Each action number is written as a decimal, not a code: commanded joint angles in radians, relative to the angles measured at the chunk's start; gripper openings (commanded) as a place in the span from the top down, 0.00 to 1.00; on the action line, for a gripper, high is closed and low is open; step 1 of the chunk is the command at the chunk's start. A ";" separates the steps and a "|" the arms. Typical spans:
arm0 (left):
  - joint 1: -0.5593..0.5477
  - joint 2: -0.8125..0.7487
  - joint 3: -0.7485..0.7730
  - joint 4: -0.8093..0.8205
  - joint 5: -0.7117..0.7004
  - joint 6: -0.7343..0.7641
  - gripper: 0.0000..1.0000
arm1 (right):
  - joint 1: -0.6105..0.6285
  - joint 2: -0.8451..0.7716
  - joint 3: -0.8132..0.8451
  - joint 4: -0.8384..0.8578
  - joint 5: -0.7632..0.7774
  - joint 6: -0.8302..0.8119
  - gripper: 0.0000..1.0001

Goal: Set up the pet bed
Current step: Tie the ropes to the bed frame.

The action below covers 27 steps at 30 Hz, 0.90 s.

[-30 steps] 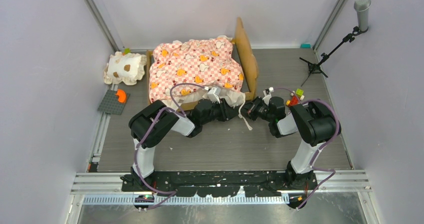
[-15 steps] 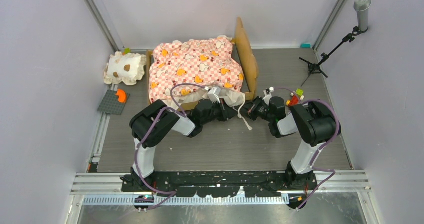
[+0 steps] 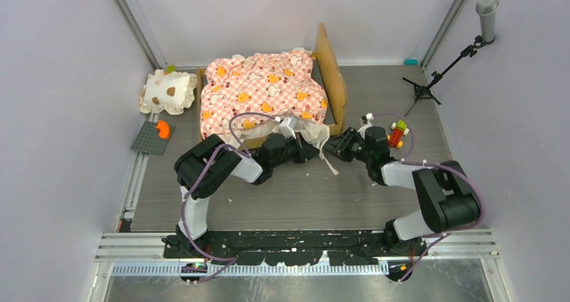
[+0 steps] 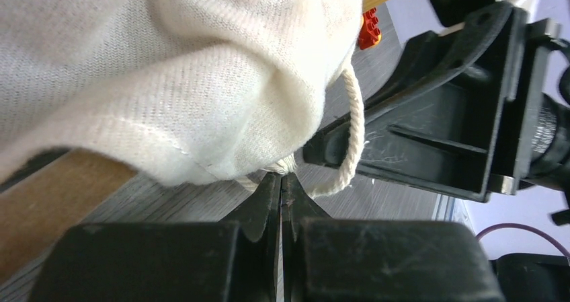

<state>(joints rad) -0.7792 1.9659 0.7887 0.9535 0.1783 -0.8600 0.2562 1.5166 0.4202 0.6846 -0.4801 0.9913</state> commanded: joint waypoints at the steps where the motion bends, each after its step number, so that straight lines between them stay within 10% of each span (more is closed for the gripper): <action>1: 0.001 -0.027 0.009 0.057 -0.013 0.013 1.00 | 0.005 -0.161 0.068 -0.418 0.181 -0.241 0.70; 14: 0.001 -0.039 0.009 0.042 -0.014 0.019 1.00 | 0.047 -0.237 0.087 -0.673 0.245 -0.512 0.68; 27: 0.001 -0.052 0.001 0.042 -0.017 0.018 1.00 | 0.277 -0.153 0.193 -0.788 0.639 -0.562 0.67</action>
<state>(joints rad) -0.7792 1.9621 0.7887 0.9531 0.1757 -0.8570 0.5011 1.3727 0.5659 -0.0723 -0.0380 0.4664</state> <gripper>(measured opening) 0.009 0.334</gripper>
